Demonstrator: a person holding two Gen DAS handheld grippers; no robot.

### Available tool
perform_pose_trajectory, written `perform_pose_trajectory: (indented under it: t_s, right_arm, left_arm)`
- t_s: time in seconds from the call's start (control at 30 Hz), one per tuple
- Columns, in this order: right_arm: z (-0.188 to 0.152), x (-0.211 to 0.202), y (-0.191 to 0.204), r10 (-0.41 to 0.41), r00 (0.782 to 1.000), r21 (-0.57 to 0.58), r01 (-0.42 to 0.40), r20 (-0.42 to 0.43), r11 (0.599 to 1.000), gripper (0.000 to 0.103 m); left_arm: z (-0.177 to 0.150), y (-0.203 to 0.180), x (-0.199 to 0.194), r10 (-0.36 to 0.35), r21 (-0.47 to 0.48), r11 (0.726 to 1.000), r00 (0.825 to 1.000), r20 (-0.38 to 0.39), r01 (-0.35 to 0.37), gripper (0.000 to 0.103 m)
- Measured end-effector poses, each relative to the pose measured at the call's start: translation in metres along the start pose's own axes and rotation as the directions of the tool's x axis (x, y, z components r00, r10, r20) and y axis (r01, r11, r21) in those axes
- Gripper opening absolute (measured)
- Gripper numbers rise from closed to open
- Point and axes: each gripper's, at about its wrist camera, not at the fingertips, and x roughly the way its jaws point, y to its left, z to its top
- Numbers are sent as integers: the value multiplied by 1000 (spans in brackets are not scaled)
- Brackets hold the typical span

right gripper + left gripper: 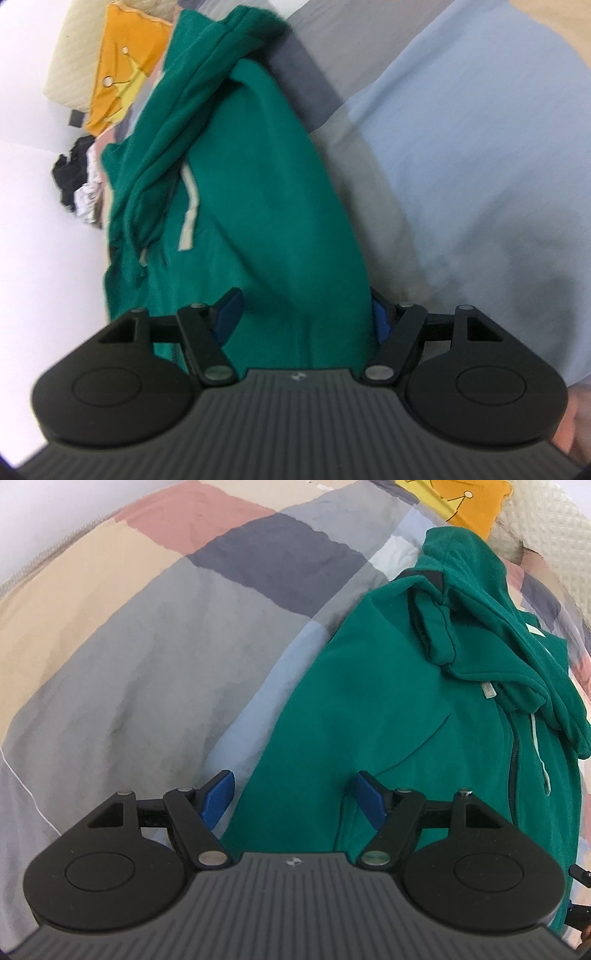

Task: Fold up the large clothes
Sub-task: 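Move both grippers down to the hoodie hem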

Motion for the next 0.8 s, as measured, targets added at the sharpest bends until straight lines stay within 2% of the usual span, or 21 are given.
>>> perform_pose_trajectory:
  t_s: [0.13,0.2,0.27,0.4,0.53,0.63,0.73,0.8]
  right_arm:
    - [-9,-3,14,120,992,-54,-122,-36,991,72]
    - [-14,-6,22,134,990,-99,-136,-33,986,72]
    - [-18,-6,23,141,989,-96,-143,-36,985,72]
    - [-20,-4,21,91,995,-98,-94,-35,991,71]
    - [-17,2,9,-11,1000,-25,10,-18,1000,71]
    - [-20,-1,9,28,999,-39,-29,-21,999,70]
    - [-24,1,14,42,998,-74,-45,-37,996,70]
    - [-26,4,17,32,998,-93,-36,-50,995,71]
  left_arm:
    - [1,11,10,-29,-74,997,998,-55,25,76]
    - [1,17,13,-48,-113,993,997,-67,40,76]
    - [1,21,14,-69,-144,988,995,-75,58,76]
    - [1,24,16,-87,-164,984,992,-86,72,75]
    - [-1,19,19,-98,-144,986,987,-129,79,75]
    - [-5,10,20,-128,-113,987,977,-172,110,75]
    - [-6,3,21,-100,-75,993,978,-184,87,75]
    - [-7,2,21,-93,-84,993,979,-183,79,75]
